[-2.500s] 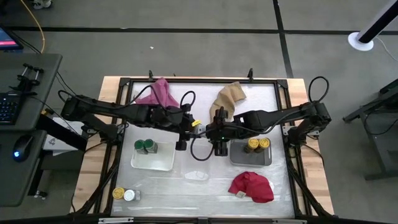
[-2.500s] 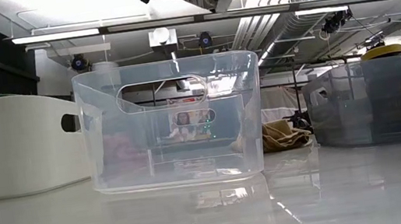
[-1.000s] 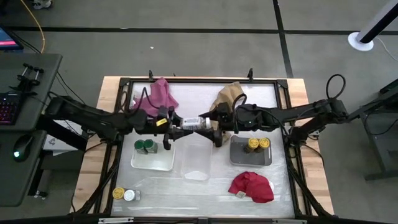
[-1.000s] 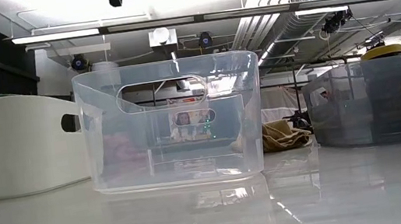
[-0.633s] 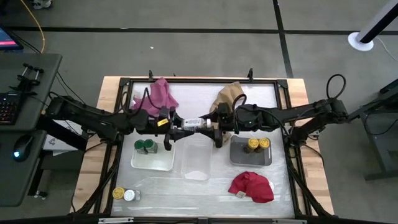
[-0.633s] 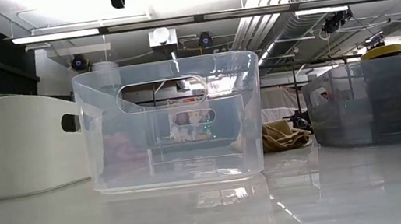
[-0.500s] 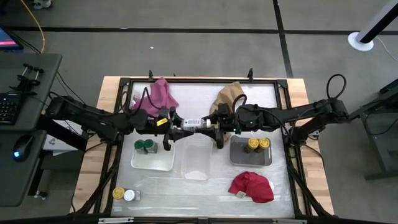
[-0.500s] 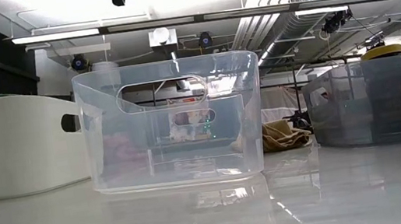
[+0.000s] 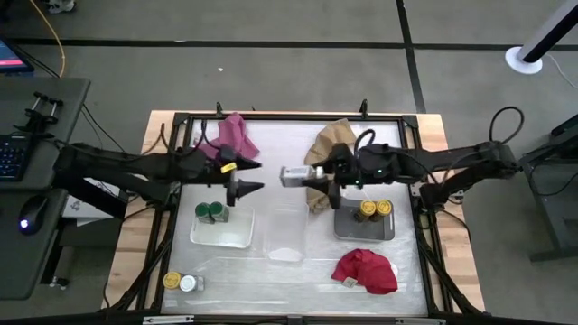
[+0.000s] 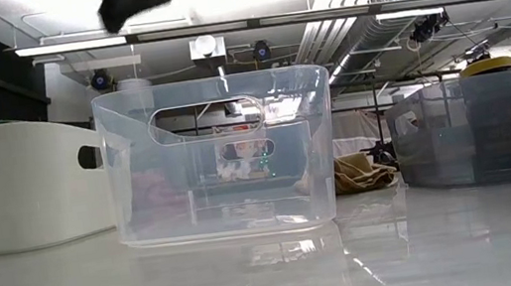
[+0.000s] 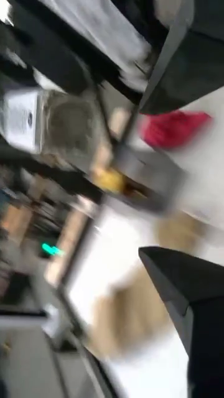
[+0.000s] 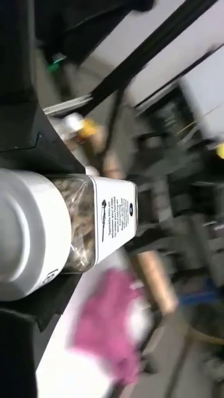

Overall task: Sort spices by type
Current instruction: Put the right white seasoning bottle into the transparent bin

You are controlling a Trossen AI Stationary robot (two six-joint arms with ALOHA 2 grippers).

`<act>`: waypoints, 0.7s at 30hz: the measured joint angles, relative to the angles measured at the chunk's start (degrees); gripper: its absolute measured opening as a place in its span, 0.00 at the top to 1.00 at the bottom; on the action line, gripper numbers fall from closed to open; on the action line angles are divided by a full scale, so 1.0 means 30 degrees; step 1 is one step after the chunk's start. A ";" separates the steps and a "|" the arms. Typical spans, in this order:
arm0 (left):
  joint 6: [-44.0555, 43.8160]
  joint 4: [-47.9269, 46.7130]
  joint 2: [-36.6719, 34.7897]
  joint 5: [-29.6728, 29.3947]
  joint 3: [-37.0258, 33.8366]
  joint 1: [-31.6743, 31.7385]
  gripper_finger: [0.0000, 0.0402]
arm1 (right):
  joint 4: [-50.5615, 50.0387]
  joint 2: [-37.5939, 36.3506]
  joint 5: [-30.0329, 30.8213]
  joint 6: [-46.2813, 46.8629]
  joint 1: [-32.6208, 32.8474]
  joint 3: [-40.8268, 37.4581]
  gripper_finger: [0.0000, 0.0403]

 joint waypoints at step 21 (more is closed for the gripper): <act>-0.1619 -0.5967 -0.2011 -0.3873 -0.0058 -0.1112 0.09 | -1.6435 1.2446 -0.0778 -0.2971 0.1248 1.1218 0.51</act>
